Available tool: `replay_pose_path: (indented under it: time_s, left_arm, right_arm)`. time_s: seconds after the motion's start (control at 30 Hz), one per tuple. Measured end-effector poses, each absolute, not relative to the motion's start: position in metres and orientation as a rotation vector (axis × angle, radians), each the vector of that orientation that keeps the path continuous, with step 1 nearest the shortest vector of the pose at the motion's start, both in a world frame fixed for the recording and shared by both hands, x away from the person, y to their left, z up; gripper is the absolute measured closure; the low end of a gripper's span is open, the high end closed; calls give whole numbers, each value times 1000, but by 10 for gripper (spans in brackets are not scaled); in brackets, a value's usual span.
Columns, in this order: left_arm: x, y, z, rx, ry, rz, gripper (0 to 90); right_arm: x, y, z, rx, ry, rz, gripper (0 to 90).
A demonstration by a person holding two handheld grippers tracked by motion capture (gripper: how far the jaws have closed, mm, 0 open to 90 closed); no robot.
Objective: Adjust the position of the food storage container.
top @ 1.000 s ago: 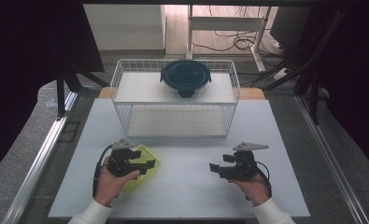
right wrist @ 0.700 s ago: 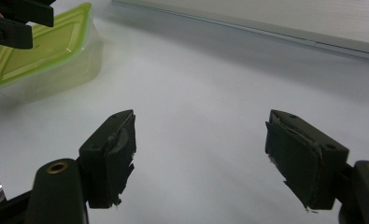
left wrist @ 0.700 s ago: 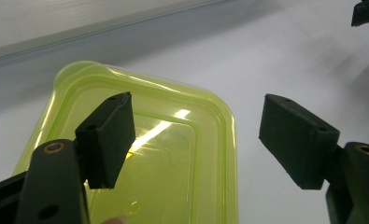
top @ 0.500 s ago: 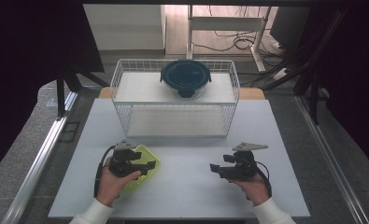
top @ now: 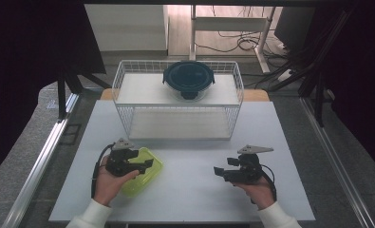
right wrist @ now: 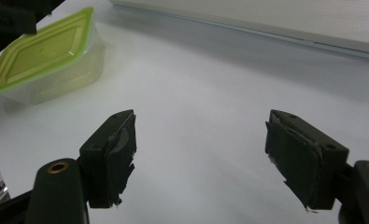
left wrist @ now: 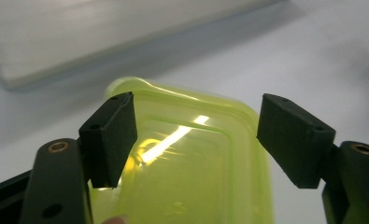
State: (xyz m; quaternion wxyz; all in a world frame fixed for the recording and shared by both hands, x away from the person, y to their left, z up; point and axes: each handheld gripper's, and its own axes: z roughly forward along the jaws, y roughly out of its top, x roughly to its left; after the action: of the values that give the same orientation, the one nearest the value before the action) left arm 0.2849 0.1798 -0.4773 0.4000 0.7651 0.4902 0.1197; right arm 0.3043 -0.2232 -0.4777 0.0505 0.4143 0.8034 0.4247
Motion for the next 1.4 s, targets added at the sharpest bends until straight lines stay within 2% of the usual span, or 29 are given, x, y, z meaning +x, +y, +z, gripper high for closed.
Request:
replay_pose_path:
  time_s: [0.17, 0.37, 0.63, 0.77, 0.9, 1.4]
  left_arm:
    - [298, 186, -473, 1963, 1263, 355, 347]
    - [317, 189, -467, 2054, 1260, 416, 518]
    - [333, 198, -472, 2114, 1278, 398, 674]
    - [338, 205, -477, 2162, 1290, 377, 807]
    - [341, 207, -480, 2186, 1296, 348, 896]
    - [349, 188, -491, 2310, 1248, 317, 900]
  right_arm:
    - [304, -225, -480, 1243, 2464, 1288, 244]
    - [303, -226, -479, 1237, 2462, 1300, 244]
    - [304, -227, -481, 1250, 2461, 1283, 244]
    - [305, -226, -482, 1254, 2467, 1272, 244]
    - [305, -226, -484, 1257, 2471, 1248, 243]
    - [305, -224, -486, 1260, 2477, 1229, 243]
